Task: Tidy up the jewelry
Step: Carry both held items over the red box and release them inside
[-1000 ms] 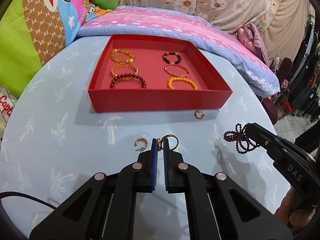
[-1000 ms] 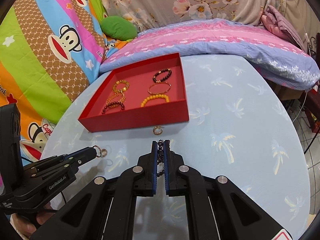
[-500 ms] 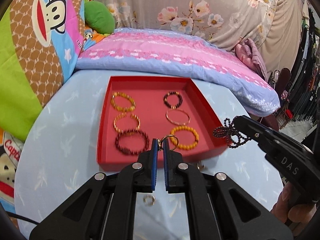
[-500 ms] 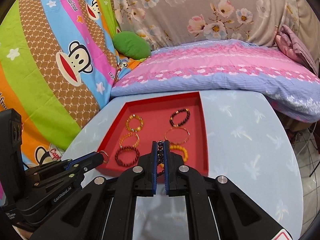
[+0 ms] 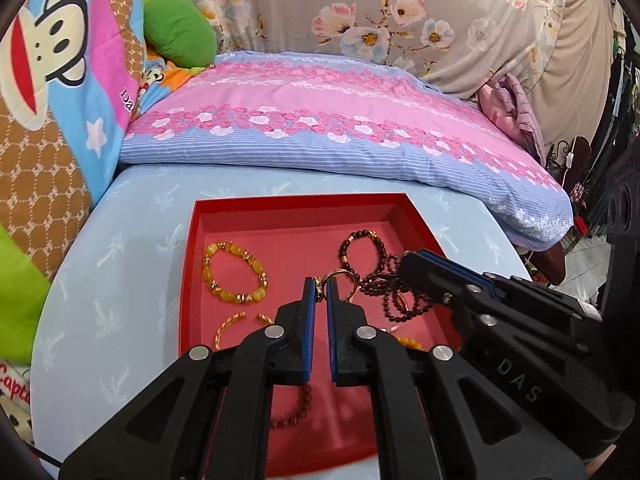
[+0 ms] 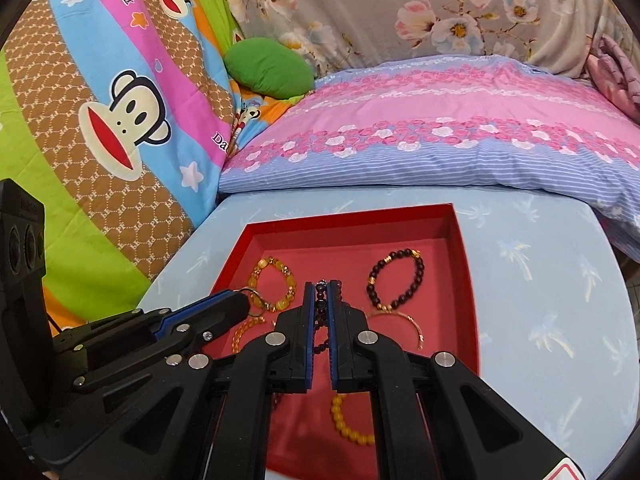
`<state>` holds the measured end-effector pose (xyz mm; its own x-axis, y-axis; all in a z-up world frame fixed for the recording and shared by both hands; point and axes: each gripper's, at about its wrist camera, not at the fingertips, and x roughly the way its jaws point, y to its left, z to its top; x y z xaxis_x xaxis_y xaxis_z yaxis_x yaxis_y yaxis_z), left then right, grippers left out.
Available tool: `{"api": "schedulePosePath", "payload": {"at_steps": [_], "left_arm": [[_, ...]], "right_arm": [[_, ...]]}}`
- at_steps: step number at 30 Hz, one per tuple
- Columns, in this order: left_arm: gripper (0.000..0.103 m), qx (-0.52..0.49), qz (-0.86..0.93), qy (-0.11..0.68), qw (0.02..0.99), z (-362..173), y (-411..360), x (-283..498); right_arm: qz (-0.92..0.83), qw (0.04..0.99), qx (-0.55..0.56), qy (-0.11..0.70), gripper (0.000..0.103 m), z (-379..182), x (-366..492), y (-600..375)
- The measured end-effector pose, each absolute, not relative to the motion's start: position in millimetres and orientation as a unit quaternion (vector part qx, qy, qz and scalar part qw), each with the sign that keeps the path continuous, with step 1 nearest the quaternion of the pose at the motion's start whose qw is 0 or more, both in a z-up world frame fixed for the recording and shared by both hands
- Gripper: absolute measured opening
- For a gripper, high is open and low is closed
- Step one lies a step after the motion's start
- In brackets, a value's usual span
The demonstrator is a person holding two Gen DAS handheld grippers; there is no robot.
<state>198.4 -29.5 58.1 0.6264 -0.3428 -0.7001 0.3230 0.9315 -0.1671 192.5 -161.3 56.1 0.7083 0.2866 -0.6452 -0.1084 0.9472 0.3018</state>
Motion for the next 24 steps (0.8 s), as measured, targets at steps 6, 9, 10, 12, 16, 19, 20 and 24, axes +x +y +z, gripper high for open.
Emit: {"api": "schedulePosePath", "payload": {"at_steps": [6, 9, 10, 12, 16, 19, 20, 24], "left_arm": [[0.005, -0.022, -0.185, 0.416, 0.890, 37.8, -30.5, 227.2], [0.005, -0.024, -0.185, 0.424, 0.886, 29.9, -30.0, 234.1], [0.005, -0.024, -0.184, 0.425, 0.886, 28.3, -29.6, 235.4], [0.005, -0.024, -0.180, 0.426, 0.886, 25.2, -27.7, 237.6], [0.010, -0.029, -0.171, 0.429, 0.886, 20.4, -24.2, 238.2], [0.020, -0.028, -0.165, 0.427, 0.889, 20.1, -22.5, 236.7], [0.021, -0.029, -0.164, 0.426, 0.889, 20.2, -22.0, 235.7], [0.021, -0.023, -0.161, 0.421, 0.892, 23.3, -23.7, 230.5]], "right_arm": [[0.110, 0.904, 0.138, 0.389, 0.006, 38.7, 220.8, -161.2], [0.111, 0.899, 0.144, 0.399, 0.006, 30.6, 228.4, -160.9], [0.112, 0.897, 0.146, 0.402, 0.006, 27.7, 231.0, -160.6], [0.115, 0.894, 0.144, 0.409, 0.006, 23.7, 234.7, -158.6], [0.114, 0.893, 0.145, 0.411, 0.008, 19.5, 237.1, -157.2], [0.107, 0.899, 0.139, 0.402, 0.010, 23.2, 233.0, -158.8], [0.105, 0.900, 0.139, 0.400, 0.011, 24.2, 231.1, -159.7], [0.102, 0.903, 0.132, 0.396, 0.011, 26.6, 224.3, -160.4]]}}
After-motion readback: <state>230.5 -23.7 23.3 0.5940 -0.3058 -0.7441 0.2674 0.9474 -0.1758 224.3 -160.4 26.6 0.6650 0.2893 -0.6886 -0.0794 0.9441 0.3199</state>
